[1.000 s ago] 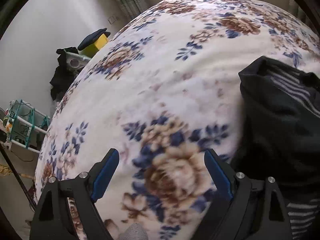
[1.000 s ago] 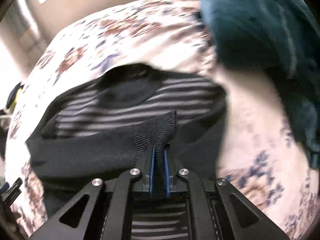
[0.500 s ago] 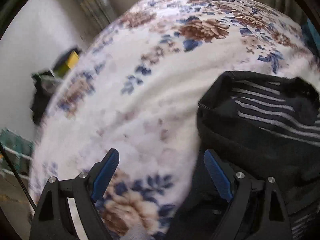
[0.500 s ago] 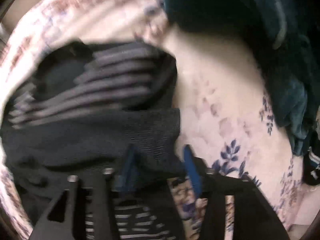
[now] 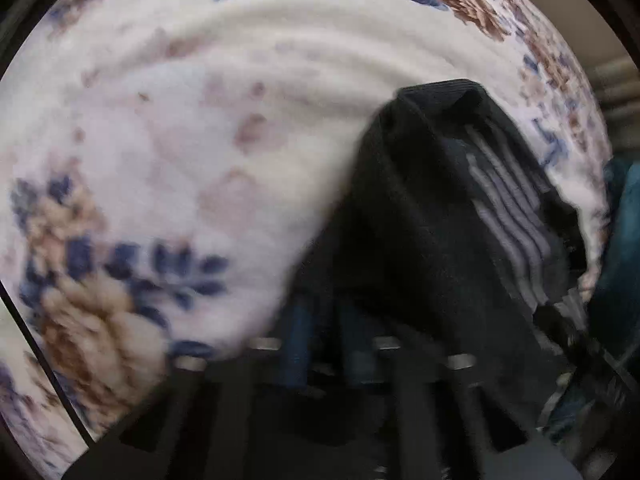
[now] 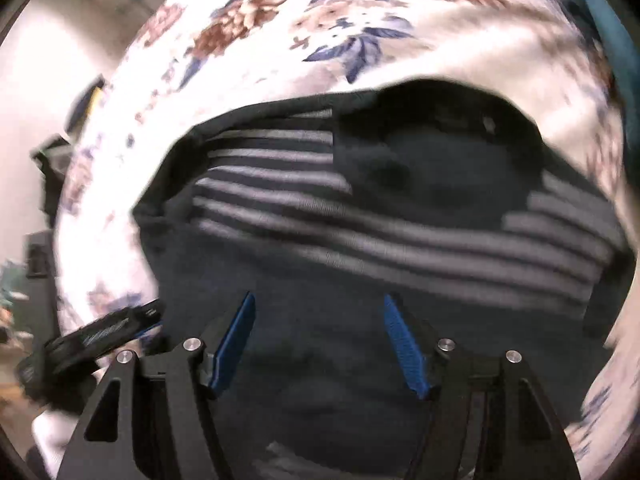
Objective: Fold small clothes
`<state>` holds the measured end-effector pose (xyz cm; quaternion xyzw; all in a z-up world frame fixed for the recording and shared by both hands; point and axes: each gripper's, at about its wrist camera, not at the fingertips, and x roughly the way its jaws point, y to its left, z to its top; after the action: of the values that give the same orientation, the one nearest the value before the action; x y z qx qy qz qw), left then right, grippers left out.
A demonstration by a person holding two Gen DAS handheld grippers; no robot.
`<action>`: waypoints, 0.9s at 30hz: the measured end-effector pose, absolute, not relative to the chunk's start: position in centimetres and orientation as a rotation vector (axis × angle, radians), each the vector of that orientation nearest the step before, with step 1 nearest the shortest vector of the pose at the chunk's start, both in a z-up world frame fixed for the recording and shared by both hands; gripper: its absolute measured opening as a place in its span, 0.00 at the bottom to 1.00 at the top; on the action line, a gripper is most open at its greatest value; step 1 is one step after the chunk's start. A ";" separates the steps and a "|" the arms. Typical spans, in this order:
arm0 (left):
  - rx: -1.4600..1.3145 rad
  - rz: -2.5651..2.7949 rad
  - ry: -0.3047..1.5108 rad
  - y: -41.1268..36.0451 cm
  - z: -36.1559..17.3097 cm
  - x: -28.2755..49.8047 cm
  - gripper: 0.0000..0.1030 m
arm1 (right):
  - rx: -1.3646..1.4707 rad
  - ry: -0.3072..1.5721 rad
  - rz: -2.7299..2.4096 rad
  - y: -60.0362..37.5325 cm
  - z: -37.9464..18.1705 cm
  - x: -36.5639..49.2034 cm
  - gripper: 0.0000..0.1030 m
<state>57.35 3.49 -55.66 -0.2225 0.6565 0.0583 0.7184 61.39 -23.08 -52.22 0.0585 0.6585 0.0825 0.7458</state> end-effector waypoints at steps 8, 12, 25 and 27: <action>-0.479 0.094 1.377 4.1 -54.7 54.9 0.07 | -0.162 1.530 0.246 -19.4 -56.8 62.2 0.10; -0.458 0.082 1.358 4.8 -54.3 54.8 0.07 | -0.133 1.404 0.164 -21.0 -54.7 62.5 0.02; -0.392 0.087 1.327 4.7 -54.0 54.4 0.07 | 0.071 1.451 0.352 -20.6 -53.0 63.6 0.76; -0.390 0.093 1.323 4.7 -54.1 54.4 0.07 | -0.012 1.470 0.372 -18.7 -54.0 63.9 0.77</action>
<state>54.39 4.71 -54.06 -0.1797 0.6099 0.0428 0.7706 63.90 -18.68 -54.04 -0.0053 0.6667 0.1688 0.7259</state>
